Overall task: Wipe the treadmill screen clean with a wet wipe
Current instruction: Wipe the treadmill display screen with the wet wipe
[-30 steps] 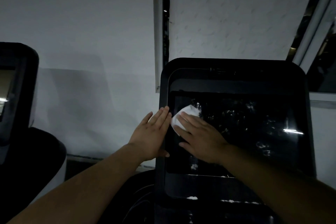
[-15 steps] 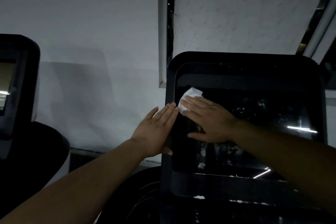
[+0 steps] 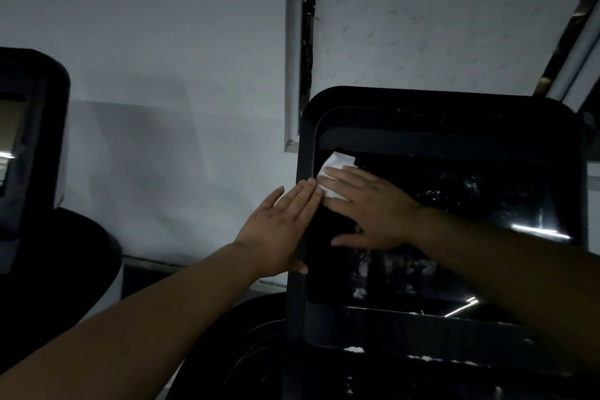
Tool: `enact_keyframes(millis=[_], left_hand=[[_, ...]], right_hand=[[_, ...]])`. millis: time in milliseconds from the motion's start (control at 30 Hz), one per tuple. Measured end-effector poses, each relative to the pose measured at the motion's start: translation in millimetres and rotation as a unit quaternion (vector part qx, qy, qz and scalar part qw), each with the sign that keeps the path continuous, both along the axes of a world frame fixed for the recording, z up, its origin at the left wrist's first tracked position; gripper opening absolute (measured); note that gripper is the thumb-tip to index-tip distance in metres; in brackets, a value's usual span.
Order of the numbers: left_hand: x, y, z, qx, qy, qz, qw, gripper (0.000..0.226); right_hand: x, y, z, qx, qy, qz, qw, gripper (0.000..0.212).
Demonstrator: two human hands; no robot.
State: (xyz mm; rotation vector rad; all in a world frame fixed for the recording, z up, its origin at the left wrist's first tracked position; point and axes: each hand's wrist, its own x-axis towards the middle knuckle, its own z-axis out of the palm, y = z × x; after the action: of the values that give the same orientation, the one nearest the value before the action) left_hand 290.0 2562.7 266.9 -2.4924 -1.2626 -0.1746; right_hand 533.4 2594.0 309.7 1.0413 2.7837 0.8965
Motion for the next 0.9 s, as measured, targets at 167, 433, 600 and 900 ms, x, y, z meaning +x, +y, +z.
enact_keyframes(millis=[167, 433, 600, 900], left_hand=[[2.8, -0.8, 0.3, 0.005, 0.006, 0.003, 1.000, 0.136], [4.2, -0.4, -0.3, 0.001, 0.022, 0.012, 1.000, 0.136], [4.6, -2.2, 1.4, -0.006, 0.034, 0.015, 0.999, 0.136], [38.5, -0.6, -3.8, 0.017, 0.039, 0.030, 0.999, 0.141]], right_hand=[[6.5, -46.8, -61.7, -0.031, 0.028, 0.036, 0.998, 0.082], [15.6, -56.9, -79.0, -0.044, 0.005, 0.106, 0.993, 0.070], [9.2, -24.4, -28.4, -0.016, 0.012, 0.008, 1.000, 0.073], [38.3, -78.6, -98.7, -0.020, 0.068, 0.052, 0.996, 0.066]])
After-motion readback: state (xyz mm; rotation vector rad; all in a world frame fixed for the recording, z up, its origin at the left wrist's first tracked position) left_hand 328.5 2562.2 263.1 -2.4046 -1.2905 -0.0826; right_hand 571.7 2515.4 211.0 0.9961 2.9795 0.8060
